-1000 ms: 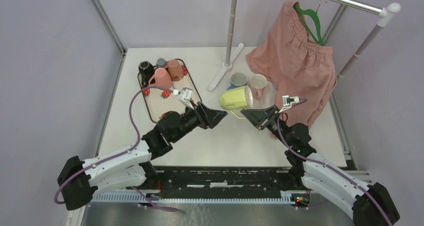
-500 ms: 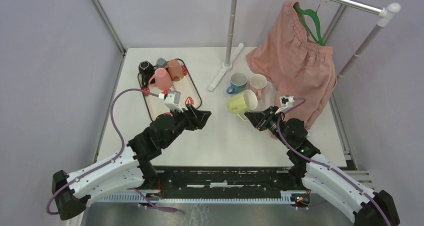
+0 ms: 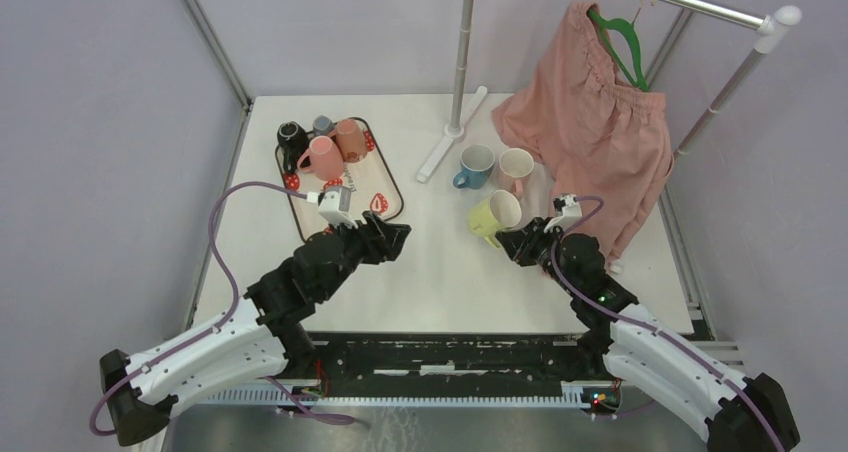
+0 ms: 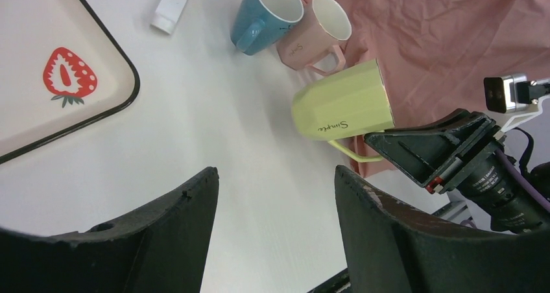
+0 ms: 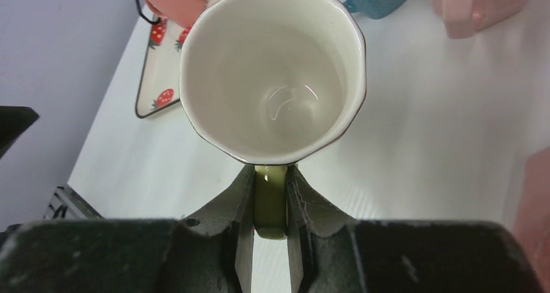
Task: Turn the mug right side up
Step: Place the cup at the center of the board.
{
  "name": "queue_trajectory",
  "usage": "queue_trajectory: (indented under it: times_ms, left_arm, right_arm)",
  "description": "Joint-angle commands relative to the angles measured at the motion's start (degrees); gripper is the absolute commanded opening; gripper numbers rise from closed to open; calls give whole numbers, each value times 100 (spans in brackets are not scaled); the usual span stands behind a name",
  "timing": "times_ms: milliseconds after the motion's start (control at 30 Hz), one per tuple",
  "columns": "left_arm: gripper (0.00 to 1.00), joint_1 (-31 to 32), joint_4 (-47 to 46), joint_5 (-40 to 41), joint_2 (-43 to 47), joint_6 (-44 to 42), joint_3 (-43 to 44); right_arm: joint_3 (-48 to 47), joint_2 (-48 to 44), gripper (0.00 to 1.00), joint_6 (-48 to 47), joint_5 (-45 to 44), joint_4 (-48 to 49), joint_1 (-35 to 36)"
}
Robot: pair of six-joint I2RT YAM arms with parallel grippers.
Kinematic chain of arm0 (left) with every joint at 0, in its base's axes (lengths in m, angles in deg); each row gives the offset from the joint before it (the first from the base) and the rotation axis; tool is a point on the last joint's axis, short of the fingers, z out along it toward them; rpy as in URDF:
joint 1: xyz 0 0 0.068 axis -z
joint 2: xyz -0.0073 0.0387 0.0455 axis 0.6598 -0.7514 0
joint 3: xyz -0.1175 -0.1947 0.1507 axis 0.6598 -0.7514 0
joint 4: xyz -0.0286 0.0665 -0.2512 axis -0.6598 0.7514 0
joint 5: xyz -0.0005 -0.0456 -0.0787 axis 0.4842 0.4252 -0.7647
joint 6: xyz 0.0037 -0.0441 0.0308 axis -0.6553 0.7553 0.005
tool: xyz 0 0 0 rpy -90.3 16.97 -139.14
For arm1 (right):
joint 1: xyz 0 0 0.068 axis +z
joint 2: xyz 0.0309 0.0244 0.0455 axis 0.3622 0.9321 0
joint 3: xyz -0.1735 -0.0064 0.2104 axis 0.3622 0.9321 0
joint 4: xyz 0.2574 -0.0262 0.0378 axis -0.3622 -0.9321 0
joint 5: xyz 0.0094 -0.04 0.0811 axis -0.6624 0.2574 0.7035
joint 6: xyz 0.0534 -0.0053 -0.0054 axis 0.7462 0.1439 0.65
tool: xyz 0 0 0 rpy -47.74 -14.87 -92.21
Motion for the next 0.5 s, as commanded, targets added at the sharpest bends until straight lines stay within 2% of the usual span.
queue_trajectory:
  times_ms: [0,467]
  left_arm:
    - [73,11,16,239,54,-228,74]
    - [73,12,204,348,-96,-220,170]
  right_arm:
    - [-491,-8,0,-405,-410,396,5]
    - [-741,370,0,-1040,-1320,-168,7]
